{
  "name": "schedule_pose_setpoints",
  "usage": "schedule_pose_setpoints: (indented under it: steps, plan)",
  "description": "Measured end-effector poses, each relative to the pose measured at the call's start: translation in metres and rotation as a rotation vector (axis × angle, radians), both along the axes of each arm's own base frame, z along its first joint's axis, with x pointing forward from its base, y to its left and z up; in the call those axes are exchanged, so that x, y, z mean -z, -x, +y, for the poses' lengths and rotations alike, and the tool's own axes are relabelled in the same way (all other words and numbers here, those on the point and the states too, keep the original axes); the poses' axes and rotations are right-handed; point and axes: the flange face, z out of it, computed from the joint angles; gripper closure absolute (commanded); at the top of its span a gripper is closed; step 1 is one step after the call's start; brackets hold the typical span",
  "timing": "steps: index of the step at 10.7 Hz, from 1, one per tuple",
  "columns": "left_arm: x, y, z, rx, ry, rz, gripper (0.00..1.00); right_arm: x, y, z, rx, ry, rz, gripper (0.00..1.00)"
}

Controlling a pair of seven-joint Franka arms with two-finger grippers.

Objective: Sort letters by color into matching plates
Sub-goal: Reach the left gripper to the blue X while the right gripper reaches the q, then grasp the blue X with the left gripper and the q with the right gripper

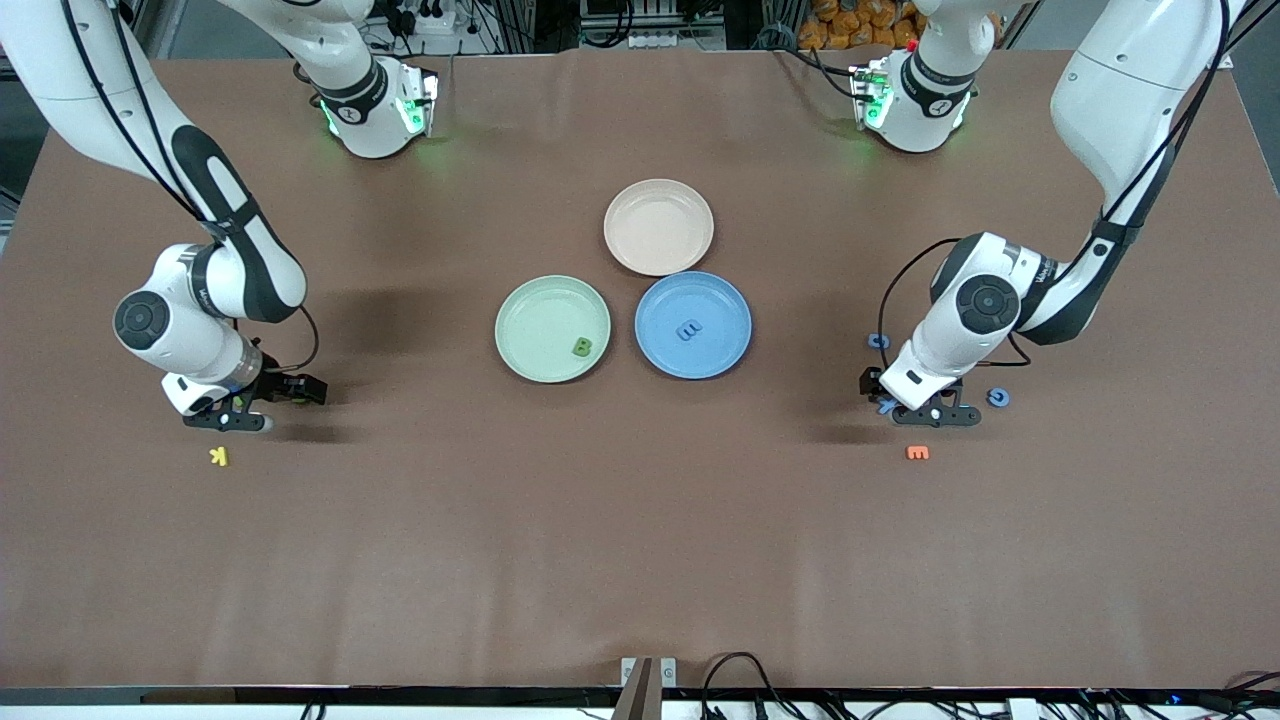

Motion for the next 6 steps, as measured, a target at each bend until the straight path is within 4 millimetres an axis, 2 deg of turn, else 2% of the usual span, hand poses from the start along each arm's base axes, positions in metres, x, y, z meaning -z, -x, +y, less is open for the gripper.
schedule_pose_setpoints:
  steps: [1, 2, 4, 6]
  plan:
    - [0.0019, 0.0005, 0.0001, 0.006, -0.003, 0.001, 0.18, 0.0012, 0.0021, 0.0000, 0.006, 0.000, 0.003, 0.15]
    - [0.0043, 0.0011, -0.0001, 0.007, -0.002, 0.005, 0.20, 0.0029, 0.0052, 0.0004, 0.008, -0.001, 0.003, 0.34]
    - [0.0084, 0.0020, -0.0011, 0.009, 0.002, 0.010, 0.24, 0.0010, 0.0080, 0.0005, 0.010, 0.000, -0.008, 0.65]
    - [0.0074, 0.0009, -0.0020, 0.010, 0.004, 0.006, 0.30, -0.0060, 0.0099, -0.0010, 0.013, 0.002, -0.016, 0.70]
